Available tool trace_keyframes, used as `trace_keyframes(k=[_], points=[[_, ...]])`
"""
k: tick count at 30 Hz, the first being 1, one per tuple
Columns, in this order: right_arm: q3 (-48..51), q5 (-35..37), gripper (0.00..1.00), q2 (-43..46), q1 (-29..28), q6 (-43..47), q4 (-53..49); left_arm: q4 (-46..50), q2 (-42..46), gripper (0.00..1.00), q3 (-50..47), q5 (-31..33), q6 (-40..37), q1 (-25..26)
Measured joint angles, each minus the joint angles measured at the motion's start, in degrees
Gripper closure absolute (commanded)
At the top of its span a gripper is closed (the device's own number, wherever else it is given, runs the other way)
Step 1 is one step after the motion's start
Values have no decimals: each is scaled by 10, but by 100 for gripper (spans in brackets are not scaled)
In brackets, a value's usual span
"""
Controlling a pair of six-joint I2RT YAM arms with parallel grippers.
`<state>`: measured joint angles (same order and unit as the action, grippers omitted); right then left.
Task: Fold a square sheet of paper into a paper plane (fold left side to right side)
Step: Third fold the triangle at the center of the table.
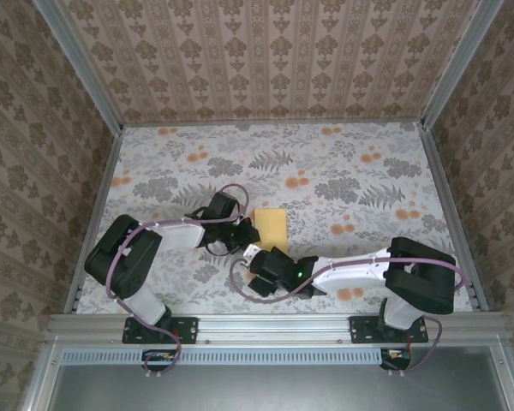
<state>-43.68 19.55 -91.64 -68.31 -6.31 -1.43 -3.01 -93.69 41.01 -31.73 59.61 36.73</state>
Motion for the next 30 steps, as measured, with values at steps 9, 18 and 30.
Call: trace_keyframes(k=[9,18,30], points=[[-14,15,48,-15,2,5,0,0,0,98,0,0,0,0],[-14,18,74,-15,8,2,0,0,0,98,0,0,0,0],[-14,9,100,-11,21,-3,0,2,0,93,0,0,0,0]])
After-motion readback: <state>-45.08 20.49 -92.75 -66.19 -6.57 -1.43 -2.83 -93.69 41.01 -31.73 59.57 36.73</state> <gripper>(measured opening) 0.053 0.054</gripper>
